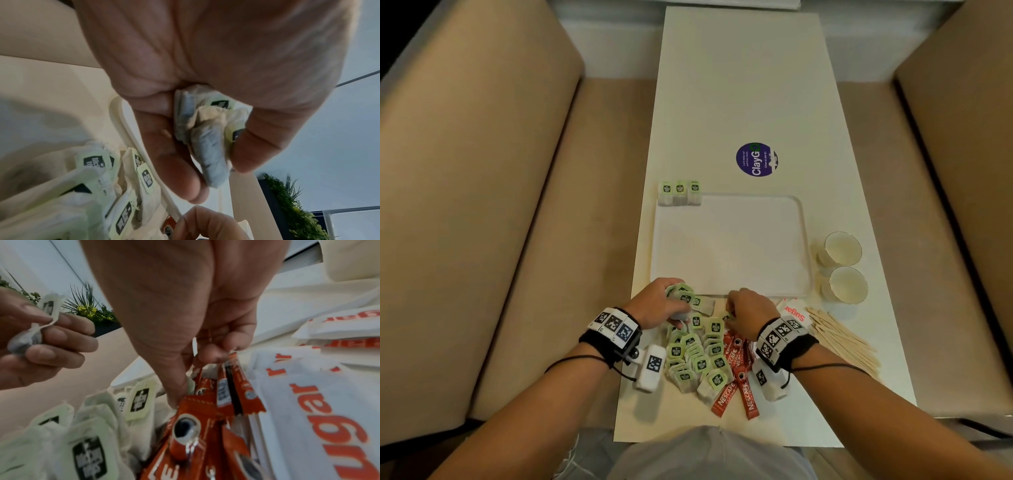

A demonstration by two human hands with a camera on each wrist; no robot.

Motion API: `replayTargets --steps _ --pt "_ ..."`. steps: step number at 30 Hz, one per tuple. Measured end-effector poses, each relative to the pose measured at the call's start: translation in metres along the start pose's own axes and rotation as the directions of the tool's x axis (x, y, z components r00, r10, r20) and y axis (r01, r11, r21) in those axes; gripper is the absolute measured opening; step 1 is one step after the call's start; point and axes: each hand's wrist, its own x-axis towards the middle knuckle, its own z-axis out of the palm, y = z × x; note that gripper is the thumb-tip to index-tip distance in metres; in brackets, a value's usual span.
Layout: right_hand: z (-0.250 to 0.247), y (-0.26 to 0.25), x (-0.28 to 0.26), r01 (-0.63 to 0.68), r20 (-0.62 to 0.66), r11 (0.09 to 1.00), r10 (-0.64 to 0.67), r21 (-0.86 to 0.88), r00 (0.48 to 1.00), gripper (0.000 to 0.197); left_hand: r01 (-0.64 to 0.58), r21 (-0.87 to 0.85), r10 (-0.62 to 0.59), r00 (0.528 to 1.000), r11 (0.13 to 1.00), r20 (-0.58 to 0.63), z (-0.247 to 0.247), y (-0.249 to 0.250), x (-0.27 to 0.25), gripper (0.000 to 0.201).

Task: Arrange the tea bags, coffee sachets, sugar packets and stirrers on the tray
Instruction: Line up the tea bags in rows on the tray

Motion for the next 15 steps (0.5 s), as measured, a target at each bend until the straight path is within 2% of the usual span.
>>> replayTargets --steps 3,5,8,10,13,15 --pt "-0.001 0.001 -0.003 0.009 -0.004 0.999 -0.008 0.044 1.0 0.017 -0.065 0.003 0.065 0.996 0.998 0.056 0.001 0.004 -0.003 0.008" --pt "-0.005 0.002 -0.004 0.021 -0.012 0.995 -0.02 0.098 1.0 0.017 -0.082 0.01 0.081 0.996 0.997 0.047 0.001 0.008 -0.003 0.014" --pt "-0.014 0.002 -0.008 0.062 -0.053 0.984 -0.054 0.167 0.997 0.005 -0.089 0.006 0.089 0.995 0.996 0.034 0.002 0.01 -0.001 0.021" --pt "-0.022 0.001 -0.01 0.078 -0.107 0.975 -0.057 0.207 0.993 0.008 -0.09 -0.005 0.09 0.996 0.996 0.011 0.003 0.011 0.001 0.023" --pt "-0.036 -0.002 -0.012 0.134 -0.182 0.953 -0.086 0.271 0.98 0.014 -0.096 0.005 0.096 0.995 0.995 -0.009 0.003 0.013 0.005 0.02" --pt "-0.045 -0.006 -0.014 0.192 -0.229 0.936 -0.127 0.294 0.965 0.011 -0.104 0.021 0.104 0.994 0.994 -0.018 0.005 0.016 0.007 0.014"
